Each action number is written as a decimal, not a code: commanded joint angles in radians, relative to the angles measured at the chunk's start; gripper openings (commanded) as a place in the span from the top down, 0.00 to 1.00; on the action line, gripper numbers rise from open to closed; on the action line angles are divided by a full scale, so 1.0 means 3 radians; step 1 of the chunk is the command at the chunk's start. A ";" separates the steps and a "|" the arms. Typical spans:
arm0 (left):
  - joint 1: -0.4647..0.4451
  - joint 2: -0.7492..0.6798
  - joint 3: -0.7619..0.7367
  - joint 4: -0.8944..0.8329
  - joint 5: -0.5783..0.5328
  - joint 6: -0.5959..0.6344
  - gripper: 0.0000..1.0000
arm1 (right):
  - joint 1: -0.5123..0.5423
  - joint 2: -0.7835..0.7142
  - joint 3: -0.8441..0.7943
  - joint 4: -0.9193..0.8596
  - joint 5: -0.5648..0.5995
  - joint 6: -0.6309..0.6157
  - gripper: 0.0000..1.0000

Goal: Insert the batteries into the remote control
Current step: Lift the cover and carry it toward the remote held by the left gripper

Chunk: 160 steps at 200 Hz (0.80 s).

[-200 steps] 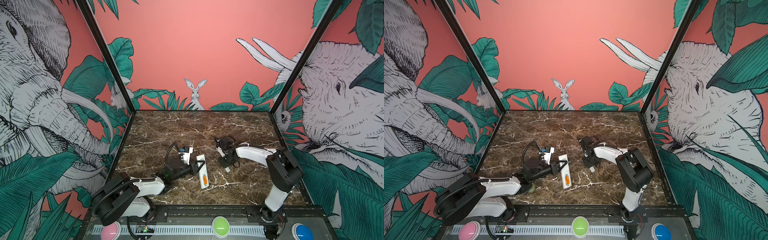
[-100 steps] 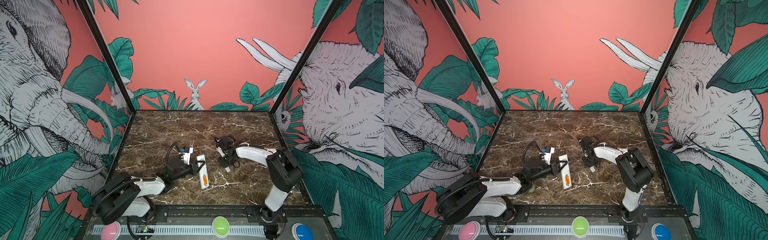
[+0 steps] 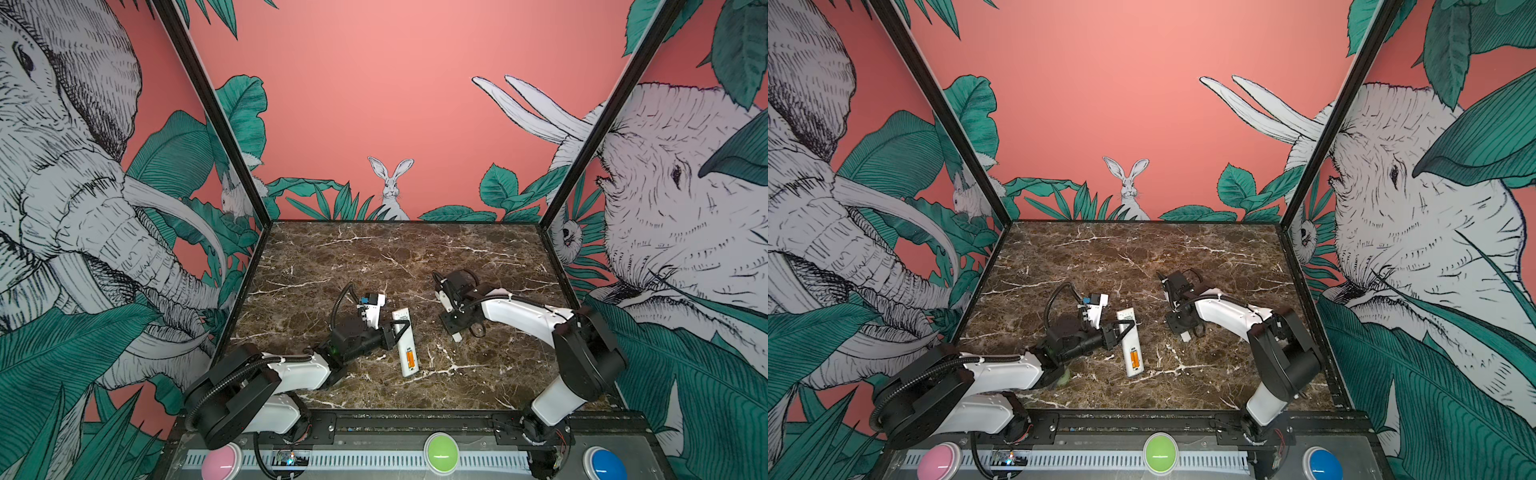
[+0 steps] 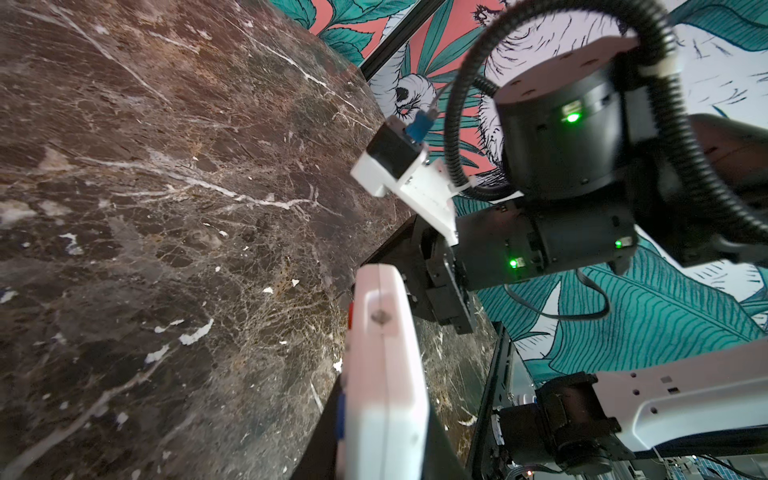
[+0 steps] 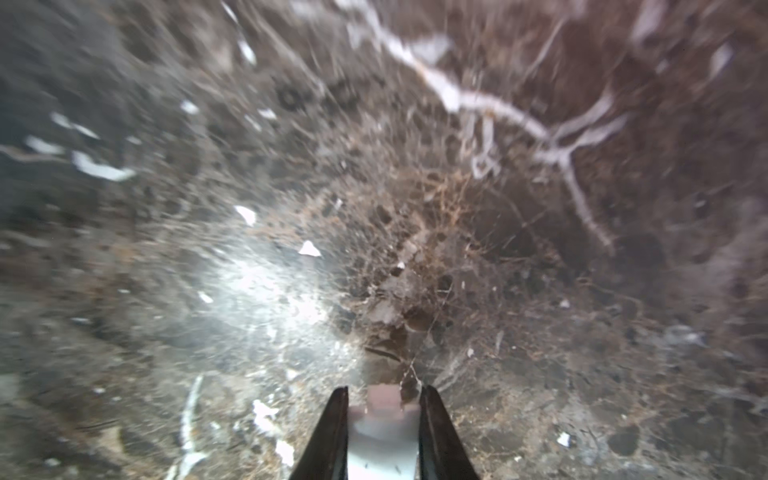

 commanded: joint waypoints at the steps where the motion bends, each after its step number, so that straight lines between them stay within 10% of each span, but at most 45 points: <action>1: -0.0011 -0.0028 0.0055 0.0159 -0.0057 -0.0049 1.00 | 0.0075 -0.0262 -0.0063 0.0061 -0.0021 0.0112 0.87; 160: -0.0002 -0.0554 0.0034 -0.0209 -0.0473 -0.0212 1.00 | 0.0828 -0.1501 -0.0280 0.0626 0.0348 0.0596 0.88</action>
